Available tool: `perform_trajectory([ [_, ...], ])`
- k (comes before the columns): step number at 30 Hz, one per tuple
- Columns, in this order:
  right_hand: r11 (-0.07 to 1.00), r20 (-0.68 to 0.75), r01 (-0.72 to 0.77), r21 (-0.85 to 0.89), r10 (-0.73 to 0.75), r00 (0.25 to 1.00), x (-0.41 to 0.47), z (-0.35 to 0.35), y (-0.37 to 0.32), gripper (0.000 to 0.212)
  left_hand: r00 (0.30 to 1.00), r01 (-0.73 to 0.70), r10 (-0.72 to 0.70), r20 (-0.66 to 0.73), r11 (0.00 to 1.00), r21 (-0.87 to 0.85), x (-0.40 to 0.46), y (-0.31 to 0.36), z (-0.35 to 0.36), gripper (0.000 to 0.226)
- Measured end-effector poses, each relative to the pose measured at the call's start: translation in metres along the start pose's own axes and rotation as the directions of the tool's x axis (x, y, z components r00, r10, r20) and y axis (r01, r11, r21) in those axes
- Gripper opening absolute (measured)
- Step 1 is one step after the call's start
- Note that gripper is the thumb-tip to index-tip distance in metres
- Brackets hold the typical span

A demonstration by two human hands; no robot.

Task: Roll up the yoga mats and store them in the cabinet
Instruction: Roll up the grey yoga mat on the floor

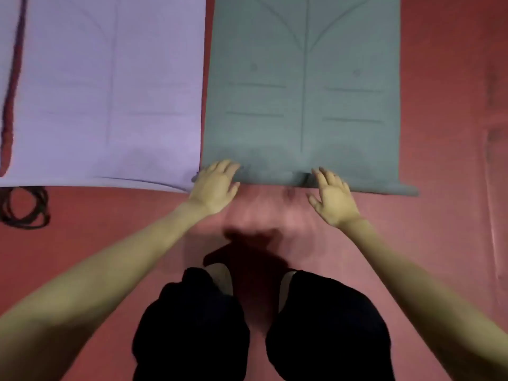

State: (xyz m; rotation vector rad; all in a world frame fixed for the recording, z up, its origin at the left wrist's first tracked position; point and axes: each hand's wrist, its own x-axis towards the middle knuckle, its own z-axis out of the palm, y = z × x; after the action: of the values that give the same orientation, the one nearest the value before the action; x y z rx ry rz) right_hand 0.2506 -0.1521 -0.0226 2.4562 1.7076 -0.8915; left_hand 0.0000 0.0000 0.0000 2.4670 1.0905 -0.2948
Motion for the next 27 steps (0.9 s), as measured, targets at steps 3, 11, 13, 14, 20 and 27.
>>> perform_trajectory([
  [3,0.988,-0.265,0.148,0.053,-0.129,0.956,0.019,0.045,0.026,0.06,0.989,-0.095,0.09,-0.119,0.995,-0.039,0.023,-0.013,0.047,0.05],
  [11,0.938,-0.672,0.344,-0.04,-0.28,0.686,0.051,0.111,0.062,0.034,0.849,-0.313,0.311,-0.428,0.947,0.069,0.052,-0.034,0.117,0.032],
  [13,0.931,-0.73,0.356,-0.081,-0.299,0.615,0.055,0.118,0.067,0.031,0.794,-0.351,0.351,-0.496,0.931,0.098,0.056,-0.038,0.126,0.03],
  [14,0.93,-0.753,0.351,-0.107,-0.306,0.582,0.056,0.121,0.07,0.03,0.768,-0.362,0.362,-0.528,0.926,0.108,0.057,-0.04,0.13,0.028],
  [20,0.959,-0.826,0.229,-0.169,-0.265,0.498,0.05,0.138,0.09,0.032,0.65,-0.357,0.45,-0.613,0.892,0.277,0.056,-0.048,0.14,0.022],
  [27,0.951,-0.77,0.211,-0.227,-0.308,0.559,0.048,0.141,0.107,0.035,0.719,-0.323,0.413,-0.559,0.911,0.257,0.049,-0.047,0.148,0.029],
])
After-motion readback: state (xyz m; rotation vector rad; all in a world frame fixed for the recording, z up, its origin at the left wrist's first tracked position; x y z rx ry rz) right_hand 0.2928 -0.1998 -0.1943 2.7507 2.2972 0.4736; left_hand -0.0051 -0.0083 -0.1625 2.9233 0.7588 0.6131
